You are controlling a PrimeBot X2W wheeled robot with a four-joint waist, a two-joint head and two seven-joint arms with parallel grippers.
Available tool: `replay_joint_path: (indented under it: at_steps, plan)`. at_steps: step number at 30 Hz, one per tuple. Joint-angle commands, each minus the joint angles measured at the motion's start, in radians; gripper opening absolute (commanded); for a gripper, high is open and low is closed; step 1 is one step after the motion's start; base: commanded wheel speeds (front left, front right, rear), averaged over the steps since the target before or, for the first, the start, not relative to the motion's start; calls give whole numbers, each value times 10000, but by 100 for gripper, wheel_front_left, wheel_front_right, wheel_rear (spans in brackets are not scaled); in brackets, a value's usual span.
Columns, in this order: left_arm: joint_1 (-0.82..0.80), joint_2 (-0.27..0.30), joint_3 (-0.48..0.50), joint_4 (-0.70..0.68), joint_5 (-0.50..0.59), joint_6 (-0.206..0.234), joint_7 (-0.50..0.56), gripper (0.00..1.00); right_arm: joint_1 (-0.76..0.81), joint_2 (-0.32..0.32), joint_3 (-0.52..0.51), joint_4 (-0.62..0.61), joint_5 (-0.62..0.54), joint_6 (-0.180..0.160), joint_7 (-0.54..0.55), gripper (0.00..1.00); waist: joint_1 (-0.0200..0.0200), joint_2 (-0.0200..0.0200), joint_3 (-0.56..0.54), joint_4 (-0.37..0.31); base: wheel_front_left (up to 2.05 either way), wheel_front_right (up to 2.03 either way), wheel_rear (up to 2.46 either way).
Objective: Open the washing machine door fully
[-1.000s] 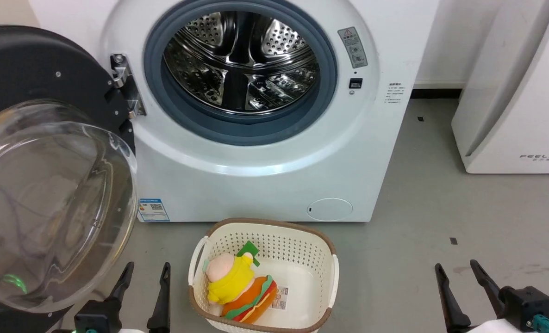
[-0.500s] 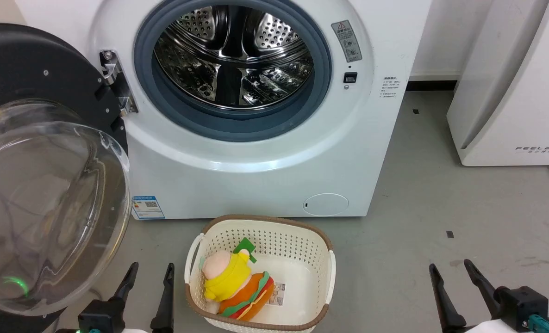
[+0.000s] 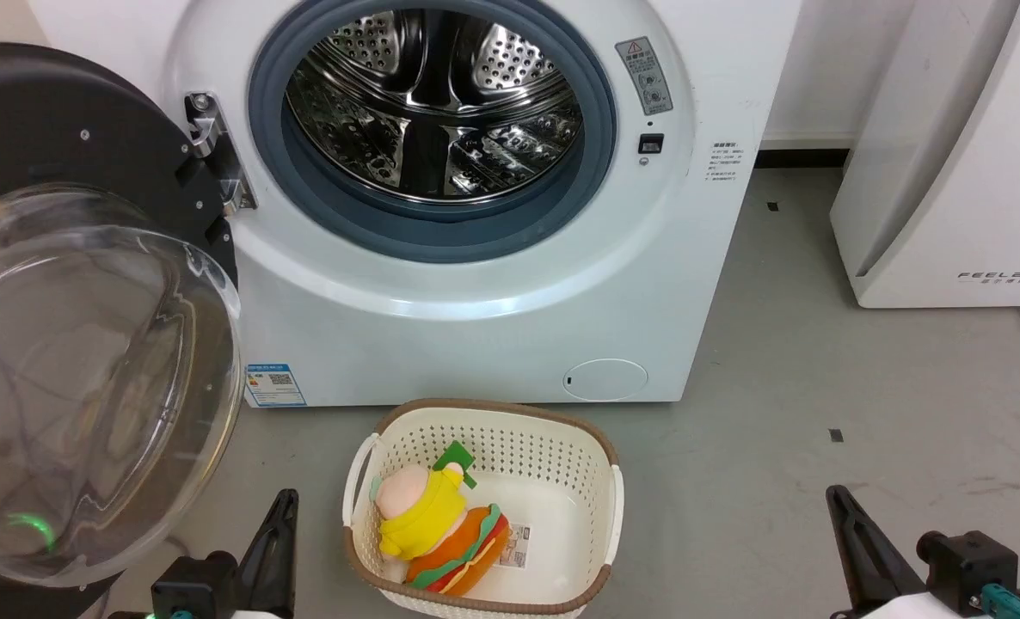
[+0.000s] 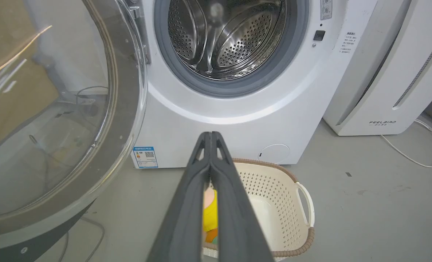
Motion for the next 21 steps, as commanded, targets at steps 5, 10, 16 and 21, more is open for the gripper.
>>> replay_joint_path:
  at_steps: [5,10,16,21]
  plan:
    - [-102,-95,122,-61,192,-76,108,0,-111,2,35,-37,-88,1,44,0,0,-1,-8,1,0,0,0]
    - [-141,-172,192,-90,314,-106,185,0,-156,3,52,-51,-124,1,62,0,0,-1,-15,0,0,0,0]
    - [-188,-265,276,-126,459,-142,278,0,-211,4,73,-68,-166,1,84,0,0,-1,-23,0,0,0,0]
    - [-227,-342,346,-155,580,-172,354,0,-257,5,90,-82,-201,1,102,0,0,-1,-30,0,0,0,0]
